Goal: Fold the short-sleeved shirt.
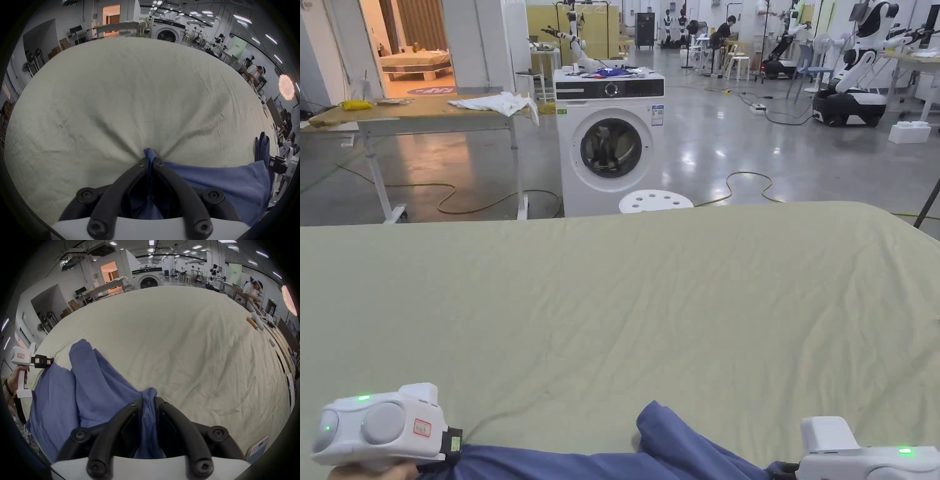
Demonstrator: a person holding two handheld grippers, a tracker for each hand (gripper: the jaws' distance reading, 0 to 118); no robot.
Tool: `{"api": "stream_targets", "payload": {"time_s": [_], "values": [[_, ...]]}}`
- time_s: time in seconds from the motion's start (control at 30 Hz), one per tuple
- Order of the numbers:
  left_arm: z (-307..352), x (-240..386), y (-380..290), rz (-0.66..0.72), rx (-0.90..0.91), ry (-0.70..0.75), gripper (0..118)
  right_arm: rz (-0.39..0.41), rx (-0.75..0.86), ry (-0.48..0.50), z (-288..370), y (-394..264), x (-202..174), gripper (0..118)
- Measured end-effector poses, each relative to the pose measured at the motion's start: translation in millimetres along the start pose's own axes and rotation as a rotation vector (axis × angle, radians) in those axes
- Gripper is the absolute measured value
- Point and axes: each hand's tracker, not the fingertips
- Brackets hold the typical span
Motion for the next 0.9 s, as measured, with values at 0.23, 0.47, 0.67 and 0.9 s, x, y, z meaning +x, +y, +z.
{"api": "stream_targets", "payload": {"time_s": [0.23, 0.47, 0.67, 0.9], "values": [[117, -12, -39, -0.08, 0.338, -0.115, 0, 0.044, 0.22, 0.018, 79, 5, -3, 10], [308, -38, -63, -0.096, 0.688, -0.129, 0, 0.035, 0.533, 0.009, 187, 40, 7, 9], [417, -34, -58, -0.105, 0.92, -0.125, 0, 0.047, 0.739, 0.045, 264, 95, -11, 9], [468, -12, -8, -0.13, 1.045, -0.011, 0, 0.137, 0.893, -0.035, 323, 179, -52, 9]]}}
